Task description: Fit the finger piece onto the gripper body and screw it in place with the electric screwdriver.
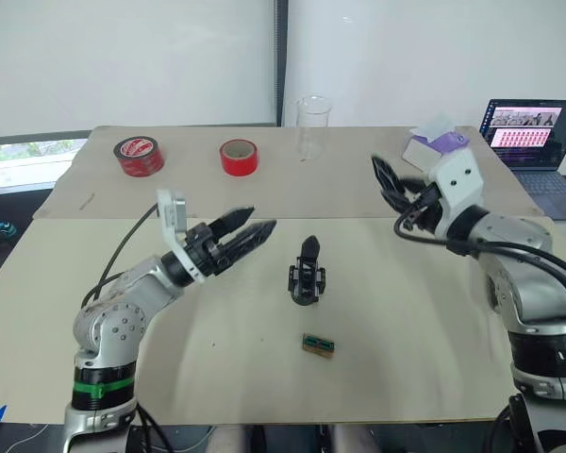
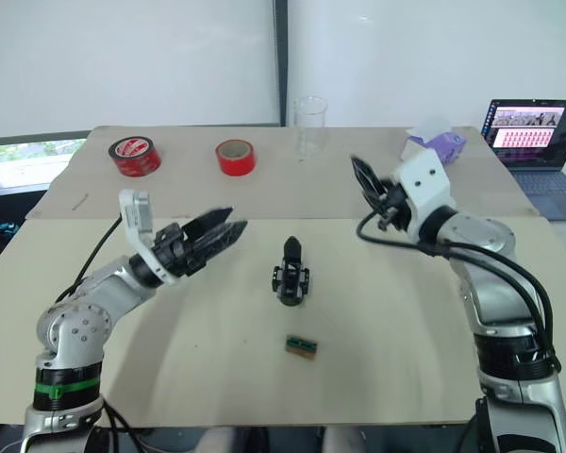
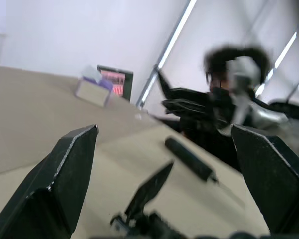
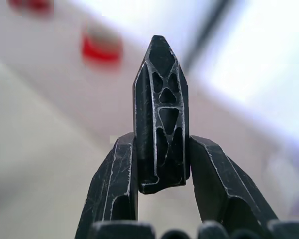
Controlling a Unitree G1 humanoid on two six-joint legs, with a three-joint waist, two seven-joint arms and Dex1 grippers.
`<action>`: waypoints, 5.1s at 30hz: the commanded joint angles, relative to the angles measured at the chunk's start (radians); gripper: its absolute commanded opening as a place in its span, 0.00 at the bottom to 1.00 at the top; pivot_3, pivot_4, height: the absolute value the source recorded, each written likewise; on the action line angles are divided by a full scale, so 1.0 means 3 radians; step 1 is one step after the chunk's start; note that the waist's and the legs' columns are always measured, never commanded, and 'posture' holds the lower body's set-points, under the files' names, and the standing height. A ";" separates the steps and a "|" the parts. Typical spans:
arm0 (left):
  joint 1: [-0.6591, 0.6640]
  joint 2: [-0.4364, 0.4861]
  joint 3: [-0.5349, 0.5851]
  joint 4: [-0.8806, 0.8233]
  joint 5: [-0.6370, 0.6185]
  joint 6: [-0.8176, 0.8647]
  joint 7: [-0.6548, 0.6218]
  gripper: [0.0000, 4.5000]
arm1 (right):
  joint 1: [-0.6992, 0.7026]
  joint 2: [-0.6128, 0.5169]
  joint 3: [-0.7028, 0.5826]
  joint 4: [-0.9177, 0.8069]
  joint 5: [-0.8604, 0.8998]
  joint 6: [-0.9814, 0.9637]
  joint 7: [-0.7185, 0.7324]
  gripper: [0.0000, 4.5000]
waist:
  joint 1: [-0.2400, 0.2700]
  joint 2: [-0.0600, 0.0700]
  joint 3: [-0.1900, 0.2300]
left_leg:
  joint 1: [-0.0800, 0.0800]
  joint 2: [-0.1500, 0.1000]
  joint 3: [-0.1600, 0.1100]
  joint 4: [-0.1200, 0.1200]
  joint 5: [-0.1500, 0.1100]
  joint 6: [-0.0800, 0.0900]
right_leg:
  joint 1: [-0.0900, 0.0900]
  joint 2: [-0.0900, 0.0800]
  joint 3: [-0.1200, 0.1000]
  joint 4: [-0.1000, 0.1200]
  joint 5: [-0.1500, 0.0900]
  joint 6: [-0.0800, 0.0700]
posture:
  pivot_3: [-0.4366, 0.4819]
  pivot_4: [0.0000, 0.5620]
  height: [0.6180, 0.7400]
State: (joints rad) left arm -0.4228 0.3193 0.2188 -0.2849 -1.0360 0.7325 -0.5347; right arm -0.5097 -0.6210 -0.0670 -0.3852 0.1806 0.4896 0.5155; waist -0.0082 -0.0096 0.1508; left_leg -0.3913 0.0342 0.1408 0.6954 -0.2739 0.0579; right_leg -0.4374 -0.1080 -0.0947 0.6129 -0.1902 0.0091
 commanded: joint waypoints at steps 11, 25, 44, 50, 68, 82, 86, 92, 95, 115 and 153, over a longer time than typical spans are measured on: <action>-0.0325 -0.0555 -0.0114 -0.0054 -0.0357 0.0009 0.0632 1.00 | 0.0269 0.0498 0.0738 -0.0857 -0.0561 -0.0192 -0.0401 0.24 | 0.0036 -0.0006 0.0001 | 0.0000 -0.0008 0.0002 0.0002 0.0002 0.0003 | 0.0002 0.0000 0.0002 -0.0001 0.0001 -0.0004 | 0.48 0.27 1.00; -0.0369 -0.0802 -0.0317 -0.0051 -0.0281 -0.0094 0.0660 0.48 | 0.0183 0.0590 0.0889 -0.0799 -0.0705 -0.0219 -0.0323 0.24 | 0.0036 -0.0008 0.0002 | 0.0000 -0.0008 0.0000 0.0002 0.0002 0.0004 | 0.0002 0.0001 0.0001 -0.0003 0.0001 -0.0004 | 0.48 0.27 1.00; -0.0434 0.0356 -0.0150 0.0464 -0.0518 0.0399 -0.0830 0.01 | 0.0067 -0.0171 -0.0576 -0.1171 0.1989 0.2056 0.0746 1.00 | 0.0037 -0.0010 0.0005 | -0.0002 -0.0003 -0.0004 0.0001 -0.0013 0.0029 | -0.0001 0.0006 -0.0004 -0.0003 0.0008 -0.0021 | 0.48 0.27 1.00; -0.0594 0.0846 -0.0692 0.0512 0.0013 0.0341 -0.1831 0.01 | -0.0068 -0.0617 -0.0606 -0.0953 0.3081 0.2744 0.0828 1.00 | 0.0065 -0.0015 0.0008 | -0.0007 -0.0004 -0.0009 0.0000 -0.0018 0.0037 | -0.0002 0.0002 -0.0007 -0.0010 0.0009 -0.0039 | 0.48 0.27 1.00; -0.0705 0.0618 -0.1080 0.0366 0.0433 0.0425 -0.2088 0.01 | -0.0555 -0.0144 0.0086 -0.0395 0.4429 0.3066 -0.0742 1.00 | 0.0066 -0.0016 0.0009 | -0.0024 -0.0005 -0.0010 0.0004 -0.0011 0.0032 | -0.0012 -0.0001 -0.0006 -0.0009 0.0014 -0.0034 | 0.48 0.27 1.00; -0.0554 0.0712 -0.1168 0.0265 0.0607 0.0321 -0.2171 0.01 | -0.0488 -0.0296 0.0258 -0.0523 0.4493 0.2840 -0.0754 0.13 | 0.0064 -0.0015 0.0009 | -0.0023 -0.0005 -0.0010 0.0004 -0.0010 0.0032 | -0.0012 0.0000 -0.0006 -0.0008 0.0007 -0.0021 | 0.48 0.27 1.00; -0.0516 0.0717 -0.1168 0.0220 0.0651 0.0241 -0.2176 0.01 | -0.0427 -0.0342 0.0278 -0.0598 0.4367 0.2775 -0.0618 0.10 | 0.0066 -0.0016 0.0009 | -0.0023 -0.0004 -0.0011 0.0004 -0.0011 0.0034 | -0.0012 0.0000 -0.0007 -0.0008 0.0006 -0.0020 | 0.48 0.27 1.00; -0.0466 0.0851 -0.0895 0.0156 0.0583 0.0114 -0.2192 0.53 | -0.0123 -0.0533 0.0274 -0.0784 0.3619 0.2326 0.0003 0.10 | 0.0066 -0.0016 0.0009 | -0.0024 -0.0004 -0.0012 0.0004 -0.0013 0.0037 | -0.0013 0.0001 -0.0007 -0.0008 0.0002 -0.0013 | 0.48 0.27 1.00; -0.0329 0.0952 -0.0785 0.0224 0.0805 -0.0306 -0.2347 0.84 | 0.0049 -0.0589 0.0240 -0.0792 0.3326 0.2031 0.0307 0.10 | 0.0062 -0.0015 0.0009 | -0.0023 -0.0004 -0.0012 0.0004 -0.0012 0.0036 | -0.0012 0.0001 -0.0008 -0.0009 0.0002 -0.0012 | 0.48 0.27 1.00; -0.0438 0.0249 -0.1531 0.2311 0.2735 -0.2461 -0.2348 1.00 | 0.0674 -0.0379 0.0098 0.0022 0.1854 -0.0039 0.1833 0.10 | 0.0123 -0.0017 0.0010 | -0.0036 -0.0004 -0.0011 0.0021 -0.0019 0.0051 | -0.0014 -0.0003 -0.0014 -0.0009 0.0018 -0.0035 | 0.48 0.27 1.00; -0.0773 -0.0373 -0.1666 0.3417 0.3231 -0.2978 -0.2232 0.51 | 0.0329 0.0375 0.0559 0.1060 0.1050 -0.1150 0.2381 0.10 | 0.0110 -0.0014 0.0008 | -0.0029 -0.0006 -0.0017 0.0033 -0.0022 0.0060 | -0.0002 -0.0013 -0.0023 -0.0004 0.0021 -0.0029 | 0.48 0.27 1.00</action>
State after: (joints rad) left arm -0.6783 0.2014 -0.2561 0.7273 -0.1013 -0.1751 -1.1979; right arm -0.3920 -0.5128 0.1081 -0.0667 0.4913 0.1711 1.2161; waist 0.0248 -0.0139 0.1532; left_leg -0.3999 0.0325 0.1357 0.7054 -0.2804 0.0760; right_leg -0.4380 -0.1118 -0.1017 0.6116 -0.1840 0.0003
